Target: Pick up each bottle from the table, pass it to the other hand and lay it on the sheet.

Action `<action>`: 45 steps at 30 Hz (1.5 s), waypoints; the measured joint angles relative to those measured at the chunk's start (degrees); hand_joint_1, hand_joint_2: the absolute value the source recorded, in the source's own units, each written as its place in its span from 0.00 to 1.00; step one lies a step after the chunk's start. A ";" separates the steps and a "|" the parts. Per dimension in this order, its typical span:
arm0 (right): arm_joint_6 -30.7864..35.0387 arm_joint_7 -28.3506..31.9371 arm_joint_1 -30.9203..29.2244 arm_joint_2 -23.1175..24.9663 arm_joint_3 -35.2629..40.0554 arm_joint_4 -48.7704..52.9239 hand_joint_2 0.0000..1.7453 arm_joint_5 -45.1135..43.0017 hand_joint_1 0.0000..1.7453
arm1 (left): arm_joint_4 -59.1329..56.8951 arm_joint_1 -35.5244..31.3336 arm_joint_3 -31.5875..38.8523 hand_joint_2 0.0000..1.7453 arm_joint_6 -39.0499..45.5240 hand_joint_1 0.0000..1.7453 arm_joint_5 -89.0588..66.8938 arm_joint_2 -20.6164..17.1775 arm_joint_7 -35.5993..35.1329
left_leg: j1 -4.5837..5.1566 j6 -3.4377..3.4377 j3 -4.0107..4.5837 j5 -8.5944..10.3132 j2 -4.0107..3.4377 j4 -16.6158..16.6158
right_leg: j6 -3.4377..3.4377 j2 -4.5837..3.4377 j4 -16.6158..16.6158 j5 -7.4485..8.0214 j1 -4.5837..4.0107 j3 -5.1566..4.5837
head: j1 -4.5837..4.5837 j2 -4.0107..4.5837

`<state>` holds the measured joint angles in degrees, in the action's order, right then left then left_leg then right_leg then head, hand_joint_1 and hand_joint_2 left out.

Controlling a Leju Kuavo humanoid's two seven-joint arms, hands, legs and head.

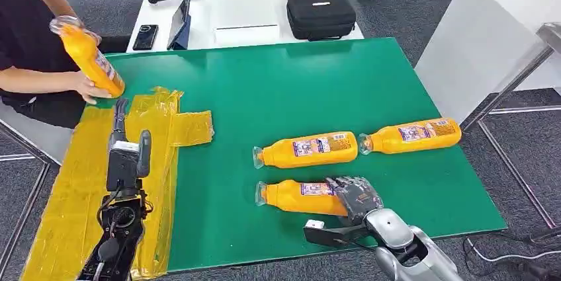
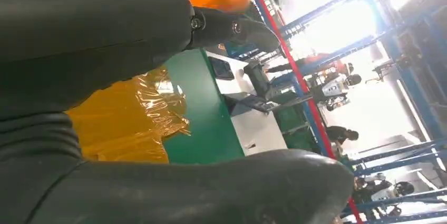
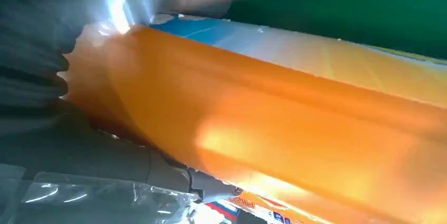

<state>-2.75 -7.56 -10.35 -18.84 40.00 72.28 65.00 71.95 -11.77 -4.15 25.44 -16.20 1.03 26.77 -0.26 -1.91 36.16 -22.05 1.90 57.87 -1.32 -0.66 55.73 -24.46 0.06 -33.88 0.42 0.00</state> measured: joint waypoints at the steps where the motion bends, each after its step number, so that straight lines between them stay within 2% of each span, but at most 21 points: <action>1: -0.02 0.07 -0.11 0.20 0.00 -0.48 1.00 0.09 1.00 | 0.00 -0.10 0.00 0.00 -0.22 0.00 0.02 0.00 -0.19 | 0.00 0.19 -0.07 -0.15 -0.02 -0.01 | 0.03 -0.01 -0.01 -0.05 -0.01 0.04 | 0.00 0.00; 5: -0.02 0.44 -0.54 0.85 0.09 -1.66 1.00 0.26 1.00 | 0.00 -0.56 0.02 0.00 -0.52 0.00 0.22 0.20 -0.89 | -0.01 0.05 -0.38 -0.26 -0.17 -0.01 | -0.05 -0.14 -0.02 -0.14 -0.01 0.29 | 0.00 0.00; 6: 0.00 0.44 -0.60 1.00 0.09 -1.88 1.00 0.22 1.00 | 0.02 -0.64 0.02 1.00 -1.03 0.00 0.77 0.24 -1.30 | -0.01 -0.02 -0.47 -0.31 -0.22 -0.02 | -0.05 -0.16 -0.03 -0.14 -0.01 0.39 | 0.00 0.00; 9: 2.99 2.61 -0.30 1.51 -0.71 -2.12 1.00 -4.72 1.00 | 0.02 -0.78 0.37 1.00 -8.54 0.00 8.85 0.46 -4.56 | 0.00 -0.02 -0.56 -0.30 -0.25 -0.02 | -0.05 -0.17 -0.02 -0.13 -0.02 0.53 | -0.02 0.00; 12: 5.49 11.53 0.44 1.84 -4.29 -0.15 1.00 -19.43 1.00 | 0.04 -0.23 1.36 1.00 -19.51 0.00 21.87 0.52 -6.69 | 0.01 0.09 -0.40 -0.14 -0.28 -0.02 | 0.02 -0.21 0.01 0.02 -0.01 0.82 | -0.02 0.00; 13: 4.78 13.25 1.26 1.84 -5.91 1.34 1.00 -23.66 1.00 | 0.04 0.15 1.71 1.00 -21.80 0.00 24.95 0.52 -6.78 | 0.05 -0.10 -0.13 0.16 -0.28 -0.02 | -0.08 -0.21 0.03 0.40 0.00 0.76 | -0.02 0.00; 15: 4.11 15.00 2.22 2.16 -7.96 3.74 1.00 -27.50 1.00 | 0.09 0.73 2.14 1.00 -23.91 0.00 27.81 0.55 -6.99 | 0.05 -0.05 0.48 0.41 -0.28 0.00 | -0.17 -0.21 0.06 0.59 -0.01 0.20 | 0.00 0.00; 17: 4.68 20.83 2.70 2.95 -10.52 6.64 1.00 -35.30 1.00 | 0.24 1.27 2.40 1.00 -27.79 0.00 33.78 0.55 -7.65 | 0.02 -0.13 1.04 0.58 -0.25 0.00 | -0.09 -0.16 0.16 0.68 -0.01 -0.36 | 0.02 0.00; 19: 4.72 25.80 1.92 4.26 -13.62 10.26 1.00 -43.21 1.00 | 0.42 1.74 2.38 1.00 -31.57 0.00 40.52 0.59 -8.55 | 0.02 -0.13 1.31 0.63 -0.21 0.00 | -0.09 -0.16 0.25 0.68 0.00 -0.67 | 0.02 0.00; 21: 5.05 27.12 -0.16 5.97 -16.33 13.47 1.00 -46.69 1.00 | 0.70 1.80 1.92 1.00 -34.17 0.00 45.34 0.92 -9.47 | 0.02 -0.12 1.38 0.63 -0.24 0.00 | -0.09 -0.16 0.24 0.68 0.00 -0.77 | 0.02 0.00; 30: 7.13 22.97 -9.14 11.06 -20.48 14.75 1.00 -43.58 1.00 | 1.16 0.02 -3.46 1.00 -34.90 0.00 50.75 2.93 -10.93 | 0.05 -0.13 1.51 0.65 -0.11 0.00 | -0.10 -0.12 0.24 0.69 0.02 -0.83 | 0.04 0.00; 35: 10.62 19.36 -17.39 14.93 -20.13 4.18 1.00 -37.79 1.00 | 1.22 -1.66 -6.66 1.00 -30.02 0.00 47.86 4.15 -9.40 | 0.04 -0.12 1.58 0.74 -0.12 0.00 | -0.14 -0.13 0.25 0.78 0.02 -0.91 | 0.00 0.00; 40: 11.74 16.35 -26.80 22.46 -17.58 -13.66 1.00 -33.31 1.00 | 1.16 -3.90 -9.55 1.00 -25.97 0.00 45.44 5.51 -7.87 | 0.02 -0.04 1.61 0.82 -0.21 0.02 | -0.16 -0.14 0.37 0.81 0.00 -1.05 | 0.04 0.00; 45: 12.72 16.11 -30.70 26.60 -16.13 -22.96 1.00 -32.96 1.00 | 1.11 -4.51 -10.84 1.00 -25.46 0.00 45.05 5.92 -7.56 | -0.03 0.01 1.73 0.86 0.01 0.02 | -0.15 -0.02 0.40 0.77 -0.01 -1.11 | 0.02 0.00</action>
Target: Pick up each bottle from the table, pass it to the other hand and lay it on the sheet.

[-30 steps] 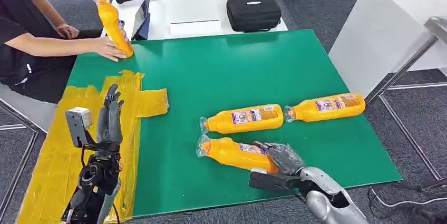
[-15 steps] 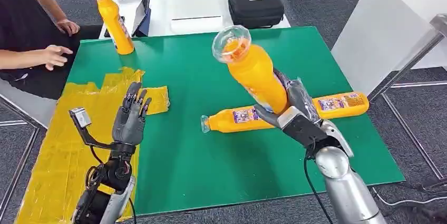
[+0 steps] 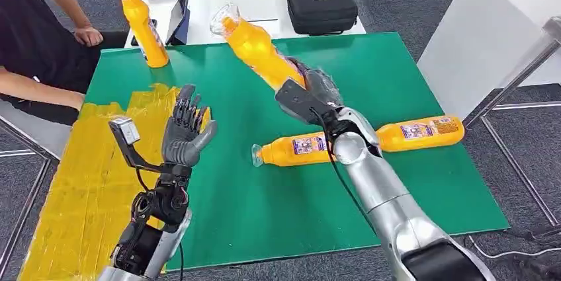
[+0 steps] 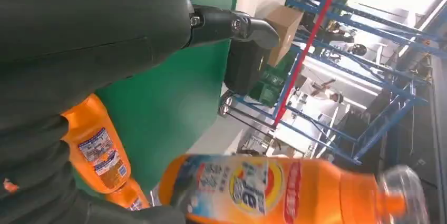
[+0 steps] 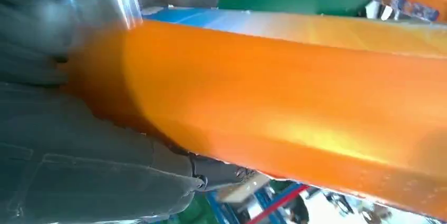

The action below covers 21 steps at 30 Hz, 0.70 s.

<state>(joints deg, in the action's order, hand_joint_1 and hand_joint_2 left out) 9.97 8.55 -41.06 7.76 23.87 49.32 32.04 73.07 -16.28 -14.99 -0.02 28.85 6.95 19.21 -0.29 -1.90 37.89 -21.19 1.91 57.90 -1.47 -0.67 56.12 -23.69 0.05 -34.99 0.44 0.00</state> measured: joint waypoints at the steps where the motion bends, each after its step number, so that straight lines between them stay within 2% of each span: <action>1: 0.00 0.02 -0.38 0.26 0.24 -1.13 1.00 0.00 1.00 | 0.00 -0.01 -0.09 1.00 0.00 0.00 -0.04 0.00 0.00 | 0.00 0.00 0.04 0.00 0.00 0.00 | 0.00 0.00 0.00 0.00 0.00 -0.03 | 0.00 0.00; 7: -1.11 -1.03 -1.94 2.58 0.99 -5.91 1.00 0.59 1.00 | 0.00 -0.19 -0.66 1.00 1.82 0.00 -1.79 0.00 1.40 | 0.02 0.00 0.16 -0.01 -0.01 0.00 | 0.00 -0.01 -0.01 0.00 0.02 -0.14 | -0.02 0.00; 13: -0.78 -2.49 -2.63 7.20 3.92 -10.61 1.00 4.57 1.00 | 0.26 -0.75 -1.75 1.00 3.94 0.00 -2.43 0.68 1.71 | 0.01 0.01 0.16 0.00 -0.02 0.00 | 0.00 -0.01 -0.01 0.00 0.01 -0.16 | -0.02 0.00; 21: 4.60 -5.45 -2.68 10.88 9.71 -13.10 1.00 13.34 1.00 | 0.50 -0.66 -1.09 1.00 5.05 0.00 0.83 0.70 1.84 | 0.00 0.02 0.19 0.00 -0.02 -0.01 | 0.01 0.00 0.00 -0.01 0.00 -0.19 | -0.02 0.00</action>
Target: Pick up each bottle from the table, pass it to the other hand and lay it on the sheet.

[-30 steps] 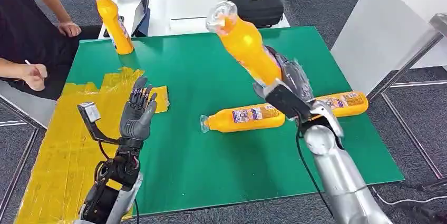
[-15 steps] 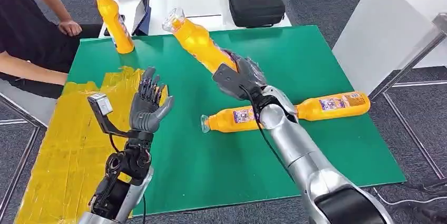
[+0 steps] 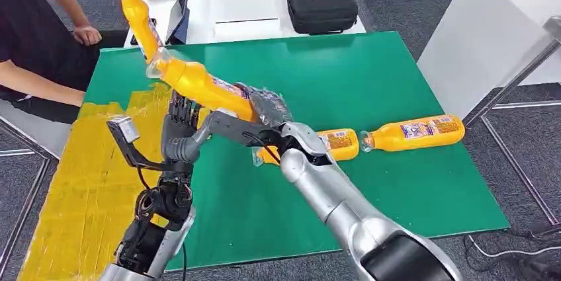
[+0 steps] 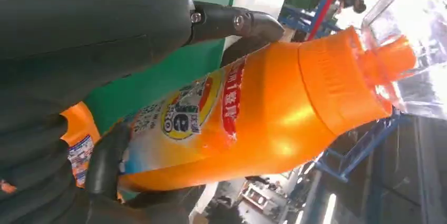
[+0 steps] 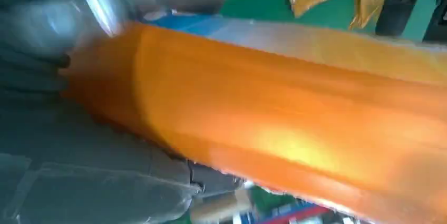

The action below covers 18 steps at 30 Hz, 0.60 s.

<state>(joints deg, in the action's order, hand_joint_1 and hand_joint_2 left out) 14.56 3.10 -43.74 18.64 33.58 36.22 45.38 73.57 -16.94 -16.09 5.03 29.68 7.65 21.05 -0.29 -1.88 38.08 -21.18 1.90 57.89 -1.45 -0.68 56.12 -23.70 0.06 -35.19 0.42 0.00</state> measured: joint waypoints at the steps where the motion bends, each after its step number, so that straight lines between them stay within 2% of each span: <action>1: 1.75 -1.07 0.01 0.24 1.27 -0.09 1.00 2.74 1.00 | 0.00 0.04 0.30 1.00 -0.04 0.00 0.80 -0.04 -0.28 | 0.00 0.00 0.01 0.00 -0.01 0.00 | 0.00 -0.01 0.00 0.00 0.00 -0.01 | 0.00 0.00; 4: 8.20 -5.54 1.10 0.90 6.71 -0.26 1.00 12.20 1.00 | 0.22 0.13 1.18 1.00 -0.59 0.00 3.67 -0.17 -1.10 | 0.00 0.01 0.02 -0.01 -0.03 0.00 | 0.00 -0.02 0.00 0.00 0.01 -0.04 | 0.06 0.00; 7: 9.59 -6.86 2.03 1.18 9.97 0.00 1.00 16.87 1.00 | 1.25 1.35 1.44 1.00 -1.68 0.00 6.65 -0.13 -2.06 | 0.01 0.01 0.05 -0.01 -0.02 0.00 | 0.01 -0.02 -0.01 0.00 0.01 -0.08 | -0.04 0.00; 18: 9.24 -7.82 3.06 1.66 13.27 1.53 1.00 17.31 1.00 | 3.61 2.99 1.42 1.00 -3.02 0.00 11.28 0.04 -4.24 | 0.01 0.02 0.09 -0.01 -0.04 0.00 | 0.01 -0.03 -0.02 0.00 0.02 -0.16 | 0.00 0.00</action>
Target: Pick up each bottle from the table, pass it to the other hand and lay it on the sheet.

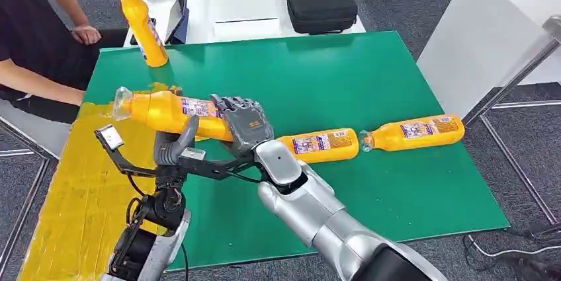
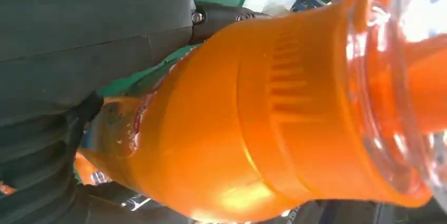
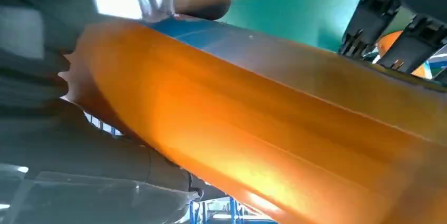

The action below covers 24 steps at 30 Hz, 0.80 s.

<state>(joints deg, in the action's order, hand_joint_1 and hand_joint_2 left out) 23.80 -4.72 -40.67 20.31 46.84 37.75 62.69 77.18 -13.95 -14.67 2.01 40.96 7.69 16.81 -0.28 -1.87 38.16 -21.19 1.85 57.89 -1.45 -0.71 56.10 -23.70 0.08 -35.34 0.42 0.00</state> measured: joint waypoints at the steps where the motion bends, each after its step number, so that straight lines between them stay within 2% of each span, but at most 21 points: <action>1: 0.00 -0.15 0.03 0.00 0.23 0.09 1.00 -0.05 1.00 | 0.04 0.00 0.00 1.00 0.00 0.00 0.09 0.00 -0.02 | 0.00 0.00 0.00 0.00 -0.01 0.00 | 0.00 0.00 0.00 0.00 0.00 0.00 | 0.00 0.00; 7: -0.70 -1.23 0.90 -0.02 3.35 1.09 1.00 -2.37 1.00 | 0.50 0.16 -0.04 1.00 2.06 0.00 0.41 0.13 0.66 | 0.00 0.01 -0.01 0.00 -0.08 0.00 | 0.01 -0.03 0.01 0.01 0.00 -0.01 | 0.00 0.00; 16: -1.60 -2.10 2.05 -0.04 8.89 1.14 1.00 -10.45 1.00 | 1.20 1.27 0.02 1.00 8.26 0.00 -2.95 1.14 3.06 | 0.00 0.01 0.07 0.00 -0.09 0.00 | 0.01 -0.03 0.00 0.01 0.00 -0.10 | 0.02 0.00; 24: -1.70 -2.10 2.11 -0.04 10.38 1.09 1.00 -11.04 1.00 | 1.95 2.06 0.09 1.00 10.32 0.00 -4.44 1.99 3.96 | 0.00 0.01 0.11 0.00 -0.09 0.00 | 0.01 -0.03 0.00 0.01 0.00 -0.14 | 0.00 0.00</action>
<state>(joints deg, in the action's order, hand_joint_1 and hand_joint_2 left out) 22.10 -6.82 -38.56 20.26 57.22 38.84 51.65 79.12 -11.90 -14.58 12.33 36.52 9.68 20.76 -0.28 -1.86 38.27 -21.19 1.76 57.89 -1.44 -0.74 56.10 -23.69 0.08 -35.48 0.41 0.00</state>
